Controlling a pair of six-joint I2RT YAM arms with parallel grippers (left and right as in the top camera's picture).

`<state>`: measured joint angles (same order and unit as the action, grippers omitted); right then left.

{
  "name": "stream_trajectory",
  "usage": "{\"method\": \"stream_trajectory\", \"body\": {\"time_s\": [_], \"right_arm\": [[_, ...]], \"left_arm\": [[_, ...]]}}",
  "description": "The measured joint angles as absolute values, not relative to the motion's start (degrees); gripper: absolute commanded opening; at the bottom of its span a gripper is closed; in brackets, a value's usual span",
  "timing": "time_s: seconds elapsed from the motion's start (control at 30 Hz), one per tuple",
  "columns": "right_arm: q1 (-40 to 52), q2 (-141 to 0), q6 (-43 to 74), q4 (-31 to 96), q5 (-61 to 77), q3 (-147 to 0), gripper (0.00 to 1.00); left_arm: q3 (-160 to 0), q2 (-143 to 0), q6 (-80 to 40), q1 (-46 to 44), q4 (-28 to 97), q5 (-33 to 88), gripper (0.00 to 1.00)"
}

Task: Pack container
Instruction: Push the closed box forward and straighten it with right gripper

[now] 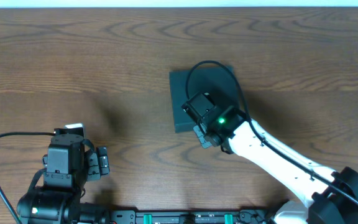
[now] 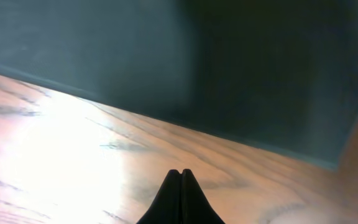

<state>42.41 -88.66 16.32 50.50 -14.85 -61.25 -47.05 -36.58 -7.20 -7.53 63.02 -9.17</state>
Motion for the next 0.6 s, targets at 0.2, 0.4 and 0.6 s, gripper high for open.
{"method": "stream_trajectory", "body": {"time_s": [0.2, 0.4, 0.6], "right_arm": [[39.09, -88.33, 16.53, 42.46, -14.15, -56.45, 0.01], [38.48, -88.58, 16.51, 35.92, -13.10, -54.33, 0.01], [38.48, -90.74, 16.01, 30.55, -11.97, -54.33, 0.01]], "left_arm": [[-47.05, -36.58, -7.20, -7.53, 63.00, -9.17, 0.95], [-47.05, -36.58, -7.20, -7.53, 63.02, -9.17, 0.95], [-47.05, -36.58, -7.20, -7.53, 63.02, -9.17, 0.95]]}}
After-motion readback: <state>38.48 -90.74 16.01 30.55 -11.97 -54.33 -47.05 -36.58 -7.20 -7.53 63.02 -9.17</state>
